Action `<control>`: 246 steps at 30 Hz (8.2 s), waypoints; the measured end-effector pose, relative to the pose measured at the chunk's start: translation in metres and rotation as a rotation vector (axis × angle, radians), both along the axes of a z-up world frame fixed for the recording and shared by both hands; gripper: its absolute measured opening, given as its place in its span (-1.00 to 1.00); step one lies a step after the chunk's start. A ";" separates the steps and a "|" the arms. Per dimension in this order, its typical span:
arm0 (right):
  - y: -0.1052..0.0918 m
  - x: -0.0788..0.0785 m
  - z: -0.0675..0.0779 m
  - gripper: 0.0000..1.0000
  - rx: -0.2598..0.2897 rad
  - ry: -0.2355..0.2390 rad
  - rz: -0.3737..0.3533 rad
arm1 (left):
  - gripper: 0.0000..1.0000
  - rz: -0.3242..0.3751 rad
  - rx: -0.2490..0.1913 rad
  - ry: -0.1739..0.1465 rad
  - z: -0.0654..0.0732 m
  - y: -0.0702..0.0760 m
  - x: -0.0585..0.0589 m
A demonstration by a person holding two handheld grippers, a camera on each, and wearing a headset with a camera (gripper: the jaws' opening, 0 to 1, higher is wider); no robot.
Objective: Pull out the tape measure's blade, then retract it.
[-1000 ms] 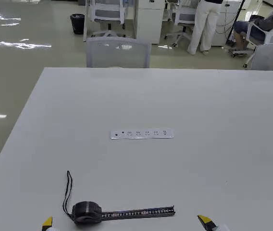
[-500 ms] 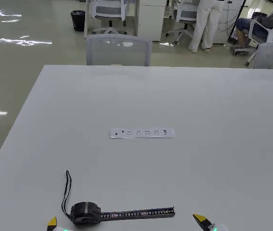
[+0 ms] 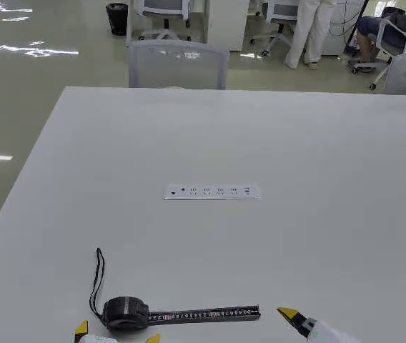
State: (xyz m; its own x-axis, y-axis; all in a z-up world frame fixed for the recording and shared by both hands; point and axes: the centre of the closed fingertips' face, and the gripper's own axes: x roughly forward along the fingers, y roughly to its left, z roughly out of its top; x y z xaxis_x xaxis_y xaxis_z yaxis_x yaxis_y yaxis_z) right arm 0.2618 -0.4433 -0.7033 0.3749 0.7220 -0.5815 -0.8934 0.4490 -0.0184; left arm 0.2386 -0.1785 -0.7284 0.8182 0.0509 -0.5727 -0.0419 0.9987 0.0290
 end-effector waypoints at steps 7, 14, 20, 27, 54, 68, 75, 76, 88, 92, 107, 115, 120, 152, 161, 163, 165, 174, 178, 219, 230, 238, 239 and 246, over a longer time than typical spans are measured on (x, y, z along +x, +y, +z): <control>0.001 0.013 -0.007 0.35 -0.015 0.004 0.086 | 0.54 0.052 0.011 -0.024 0.000 0.001 0.005; 0.002 0.020 -0.018 0.35 -0.041 0.023 0.175 | 0.52 0.085 0.024 -0.029 -0.002 0.007 0.011; 0.003 0.028 -0.026 0.30 -0.044 0.035 0.231 | 0.45 0.114 0.006 -0.038 -0.003 0.006 0.015; -0.002 0.038 -0.037 0.12 -0.065 0.029 0.302 | 0.38 0.140 -0.001 -0.047 -0.006 0.002 0.018; 0.003 0.065 -0.074 -0.41 -0.114 0.081 0.437 | 0.18 0.230 -0.032 -0.059 -0.009 0.009 0.026; 0.002 0.062 -0.080 -0.69 -0.103 0.108 0.510 | 0.19 0.227 -0.036 -0.061 -0.009 0.008 0.025; 0.002 0.062 -0.080 -0.73 -0.100 0.094 0.520 | 0.19 0.240 -0.037 -0.065 -0.008 0.008 0.026; 0.002 0.062 -0.080 -0.73 -0.102 0.091 0.523 | 0.20 0.243 -0.037 -0.066 -0.008 0.008 0.026; 0.003 0.063 -0.081 -0.73 -0.109 0.090 0.520 | 0.23 0.278 -0.040 -0.055 -0.013 0.010 0.030; 0.003 0.063 -0.081 -0.74 -0.115 0.083 0.523 | 0.21 0.309 -0.047 -0.049 -0.015 0.014 0.033; 0.002 0.060 -0.080 -0.74 -0.122 0.081 0.523 | 0.16 0.305 -0.035 -0.006 -0.017 0.014 0.032; 0.002 0.059 -0.079 -0.74 -0.121 0.082 0.520 | 0.11 0.277 -0.036 0.005 -0.017 0.014 0.032; 0.001 0.058 -0.078 -0.74 -0.122 0.083 0.520 | 0.10 0.264 -0.032 0.007 -0.017 0.014 0.031; 0.004 0.057 -0.073 -0.73 -0.116 0.064 0.505 | 0.21 0.252 0.038 0.037 -0.022 0.014 0.036; 0.012 0.054 -0.071 -0.73 -0.112 0.062 0.519 | 0.20 0.239 0.032 0.039 -0.022 0.014 0.036; 0.012 0.054 -0.072 -0.73 -0.112 0.062 0.519 | 0.20 0.239 0.030 0.039 -0.023 0.014 0.036; 0.012 0.055 -0.072 -0.73 -0.112 0.062 0.519 | 0.20 0.239 0.028 0.039 -0.023 0.014 0.036; 0.014 0.055 -0.071 -0.73 -0.115 0.058 0.514 | 0.20 0.236 0.011 0.037 -0.021 0.015 0.036; 0.014 0.054 -0.070 -0.73 -0.114 0.059 0.514 | 0.19 0.230 0.011 0.039 -0.022 0.016 0.036; 0.036 0.052 -0.070 -0.73 -0.107 0.057 0.537 | 0.18 0.234 -0.012 0.025 -0.021 0.017 0.036; 0.045 0.051 -0.068 -0.73 -0.099 0.055 0.540 | 0.18 0.237 -0.020 0.023 -0.020 0.017 0.036; 0.052 0.050 -0.070 -0.73 -0.096 0.058 0.544 | 0.18 0.233 -0.021 0.021 -0.020 0.017 0.036; 0.053 0.050 -0.069 -0.73 -0.094 0.058 0.544 | 0.18 0.233 -0.021 0.021 -0.020 0.017 0.036; 0.057 0.050 -0.070 -0.73 -0.093 0.063 0.543 | 0.18 0.233 -0.021 0.021 -0.021 0.018 0.036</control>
